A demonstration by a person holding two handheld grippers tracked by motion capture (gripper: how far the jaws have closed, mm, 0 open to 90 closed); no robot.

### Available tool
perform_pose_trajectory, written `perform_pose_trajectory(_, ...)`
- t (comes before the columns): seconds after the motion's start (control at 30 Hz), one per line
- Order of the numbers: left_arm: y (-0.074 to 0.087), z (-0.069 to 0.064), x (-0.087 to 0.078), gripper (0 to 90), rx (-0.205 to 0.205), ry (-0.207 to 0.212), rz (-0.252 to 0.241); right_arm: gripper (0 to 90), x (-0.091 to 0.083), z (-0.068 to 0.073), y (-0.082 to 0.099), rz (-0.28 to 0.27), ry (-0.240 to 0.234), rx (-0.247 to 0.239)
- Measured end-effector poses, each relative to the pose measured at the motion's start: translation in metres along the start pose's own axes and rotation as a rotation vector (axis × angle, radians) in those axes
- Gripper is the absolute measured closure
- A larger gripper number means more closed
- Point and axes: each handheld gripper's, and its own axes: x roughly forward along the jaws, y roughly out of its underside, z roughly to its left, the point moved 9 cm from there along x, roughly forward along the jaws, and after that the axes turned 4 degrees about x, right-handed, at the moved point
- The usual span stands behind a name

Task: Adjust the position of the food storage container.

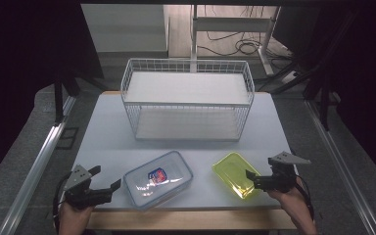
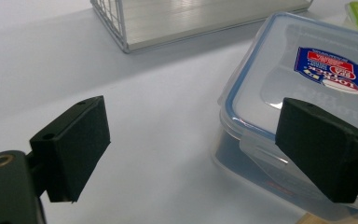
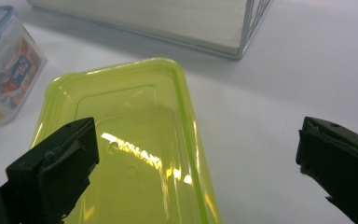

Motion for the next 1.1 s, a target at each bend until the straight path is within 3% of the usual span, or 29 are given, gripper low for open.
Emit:
perform_pose_trajectory(0.13,0.002,-0.004,0.004,10.0,0.05,-0.003,0.01,0.0,-0.001,0.007,0.002,0.035,-0.017,0.005)
perform_pose_trajectory(0.37,-0.001,-0.007,0.004,8.3,0.072,-0.001,-0.009,2.3,-0.003,0.015,0.002,0.061,-0.056,0.043)
perform_pose_trajectory(0.43,-0.002,-0.008,0.003,8.2,0.069,0.009,-0.02,11.4,-0.003,0.017,0.003,0.084,-0.054,0.035)
perform_pose_trajectory(0.47,-0.002,-0.008,0.003,8.1,0.069,0.009,-0.02,11.4,-0.003,0.017,0.003,0.084,-0.054,0.035)
perform_pose_trajectory(0.63,-0.002,-0.01,0.004,8.1,0.074,0.017,-0.023,33.2,-0.007,0.028,-0.001,0.087,-0.081,0.002)
perform_pose_trajectory(0.67,-0.002,-0.01,0.004,8.1,0.074,0.017,-0.023,33.2,-0.007,0.028,-0.001,0.087,-0.081,0.002)
perform_pose_trajectory(0.73,-0.002,-0.01,0.003,8.1,0.075,0.016,-0.024,52.5,-0.011,0.041,0.0,0.115,-0.111,-0.057)
perform_pose_trajectory(0.8,-0.002,-0.01,0.003,8.1,0.074,0.016,-0.024,56.6,-0.012,0.046,0.0,0.121,-0.124,-0.083)
perform_pose_trajectory(0.83,-0.002,-0.01,0.004,8.1,0.073,0.017,-0.024,66.0,-0.012,0.057,0.002,0.137,-0.148,-0.116)
perform_pose_trajectory(0.87,-0.002,-0.01,0.004,8.1,0.072,0.017,-0.024,70.0,-0.012,0.063,0.003,0.146,-0.166,-0.129)
perform_pose_trajectory(0.97,-0.002,-0.01,0.003,8.1,0.072,0.017,-0.024,76.3,-0.011,0.073,0.006,0.165,-0.184,-0.168)
perform_pose_trajectory(1.0,-0.002,-0.01,0.003,8.1,0.072,0.017,-0.024,80.1,-0.011,0.083,0.009,0.172,-0.197,-0.204)
perform_pose_trajectory(1.1,-0.002,-0.01,0.004,8.2,0.07,0.017,-0.021,83.6,-0.013,0.094,0.009,0.155,-0.232,-0.212)
